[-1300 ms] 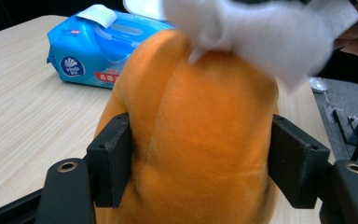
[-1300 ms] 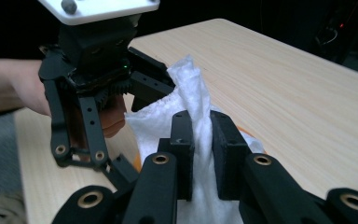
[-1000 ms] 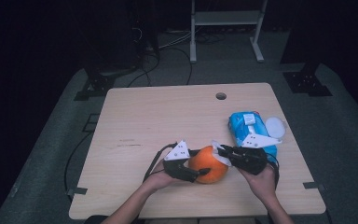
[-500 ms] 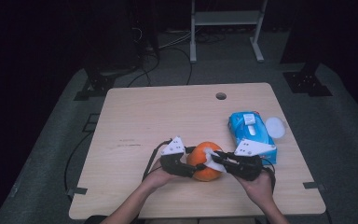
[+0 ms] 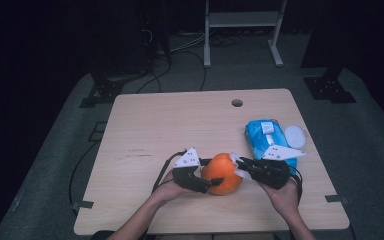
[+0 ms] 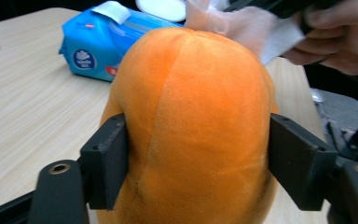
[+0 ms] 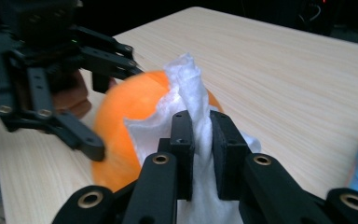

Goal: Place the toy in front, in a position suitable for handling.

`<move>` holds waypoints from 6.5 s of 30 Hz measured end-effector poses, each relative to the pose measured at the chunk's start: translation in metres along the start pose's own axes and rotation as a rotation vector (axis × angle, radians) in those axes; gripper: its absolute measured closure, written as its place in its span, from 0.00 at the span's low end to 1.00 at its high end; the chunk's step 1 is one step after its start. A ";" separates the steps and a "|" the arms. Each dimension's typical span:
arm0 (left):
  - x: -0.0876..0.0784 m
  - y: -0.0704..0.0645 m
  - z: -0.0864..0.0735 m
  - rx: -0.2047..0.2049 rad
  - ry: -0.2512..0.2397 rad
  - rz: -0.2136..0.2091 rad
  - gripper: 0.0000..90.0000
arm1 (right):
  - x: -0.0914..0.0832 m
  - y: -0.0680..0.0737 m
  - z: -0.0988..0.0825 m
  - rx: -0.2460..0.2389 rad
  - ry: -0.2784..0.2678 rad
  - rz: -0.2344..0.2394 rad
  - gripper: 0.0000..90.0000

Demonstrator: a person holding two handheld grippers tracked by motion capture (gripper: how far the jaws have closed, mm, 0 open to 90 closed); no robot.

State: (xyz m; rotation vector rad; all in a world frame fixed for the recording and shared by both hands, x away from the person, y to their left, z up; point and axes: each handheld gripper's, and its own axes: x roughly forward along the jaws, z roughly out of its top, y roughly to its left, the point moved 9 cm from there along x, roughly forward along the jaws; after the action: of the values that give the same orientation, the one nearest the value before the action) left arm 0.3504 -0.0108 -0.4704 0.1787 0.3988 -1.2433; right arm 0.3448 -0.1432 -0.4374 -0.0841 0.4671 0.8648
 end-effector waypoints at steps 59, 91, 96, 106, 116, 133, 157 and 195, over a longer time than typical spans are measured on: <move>0.015 -0.010 0.001 0.083 -0.009 -0.099 0.10 | -0.003 0.019 0.005 -0.117 0.060 0.081 0.88; 0.023 -0.026 0.000 0.148 0.015 -0.033 0.34 | 0.005 0.043 0.013 -0.172 0.073 0.047 0.88; 0.024 -0.030 0.000 0.164 0.014 -0.032 0.34 | 0.015 0.024 0.018 -0.117 0.075 0.022 0.89; 0.022 -0.023 0.000 0.123 0.004 -0.032 0.34 | -0.018 -0.012 0.000 -0.015 0.050 -0.043 0.89; 0.024 -0.019 0.003 0.072 -0.006 0.001 0.34 | -0.022 0.022 0.003 -0.075 0.041 0.009 0.89; 0.027 0.001 -0.007 0.079 -0.024 -0.147 0.07 | -0.024 -0.002 -0.005 -0.039 0.067 -0.009 0.89; -0.048 0.006 0.039 0.192 -0.046 -0.045 0.44 | -0.008 -0.005 0.030 0.052 -0.047 0.050 0.89; -0.014 0.017 -0.006 0.057 0.005 -0.035 0.31 | 0.020 0.005 0.009 0.043 0.058 0.082 0.89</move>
State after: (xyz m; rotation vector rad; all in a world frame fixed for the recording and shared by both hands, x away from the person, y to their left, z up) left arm 0.3613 0.0090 -0.4716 0.2246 0.3718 -1.2895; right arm 0.3551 -0.1236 -0.4370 -0.0512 0.5465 0.9342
